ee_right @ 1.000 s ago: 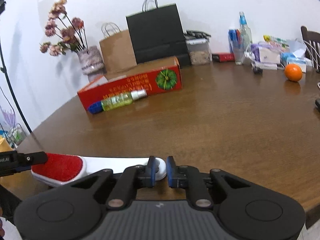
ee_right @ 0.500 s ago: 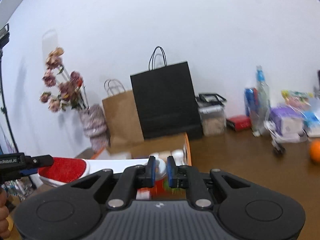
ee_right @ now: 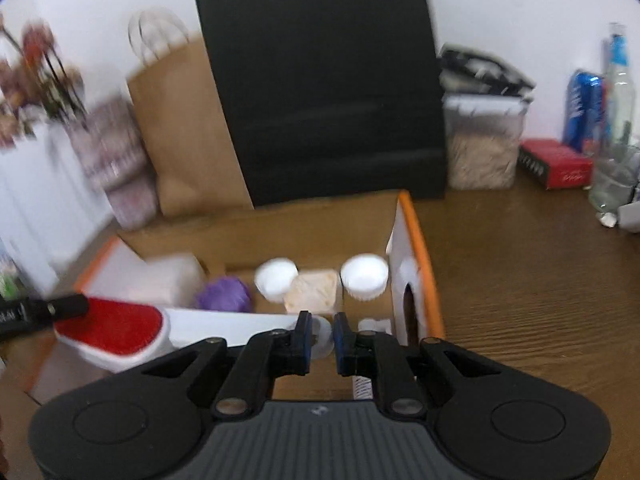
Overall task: Organize rigid objects
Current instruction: 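Lift the lint brush with both grippers and carry it over the box, then lower the lint brush into the box and open both grippers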
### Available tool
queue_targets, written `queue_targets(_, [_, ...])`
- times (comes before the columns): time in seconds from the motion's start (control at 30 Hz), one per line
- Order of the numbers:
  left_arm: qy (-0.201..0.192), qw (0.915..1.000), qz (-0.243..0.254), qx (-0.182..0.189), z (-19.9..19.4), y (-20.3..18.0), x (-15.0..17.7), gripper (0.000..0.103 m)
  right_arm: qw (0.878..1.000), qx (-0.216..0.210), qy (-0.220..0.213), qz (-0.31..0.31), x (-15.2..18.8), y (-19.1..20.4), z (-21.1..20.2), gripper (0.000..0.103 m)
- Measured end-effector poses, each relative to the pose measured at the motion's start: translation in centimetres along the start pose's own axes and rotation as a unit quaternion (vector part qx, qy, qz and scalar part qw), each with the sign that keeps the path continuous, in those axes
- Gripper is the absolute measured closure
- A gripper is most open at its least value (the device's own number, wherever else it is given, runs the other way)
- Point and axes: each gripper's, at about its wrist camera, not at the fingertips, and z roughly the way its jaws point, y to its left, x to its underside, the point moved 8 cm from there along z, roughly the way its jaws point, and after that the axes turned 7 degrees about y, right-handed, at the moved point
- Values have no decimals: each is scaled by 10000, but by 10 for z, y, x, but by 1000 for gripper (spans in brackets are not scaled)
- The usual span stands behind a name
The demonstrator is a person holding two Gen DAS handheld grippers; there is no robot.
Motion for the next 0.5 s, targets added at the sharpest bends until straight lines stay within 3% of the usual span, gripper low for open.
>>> queue_targets(0.1, [175,9996,174,-152,19,-2,2,58,9992,220,279,-181,4,3,19,90])
queue_targets(0.2, [80,9989,365,-288,31,-4,2,54,9987,263,364,-228,1,4,25,88])
queue_targets(0.23, [72,9981,503,-349,33,-6,4,53,9990,218,320,-230,0,5,24,85])
queue_targets(0.3, [34,9973,670,-304,31,-12,8,35,9991,190,273,-278,-1,6,21,75])
queue_targets(0.33, [31,9969,728,-287,29,-16,10,31,9990,206,239,-313,-1,7,18,73])
queue_targets(0.5, [-152,9960,844,-268,-2,-19,14,30,9980,289,-16,-570,1,13,-14,62])
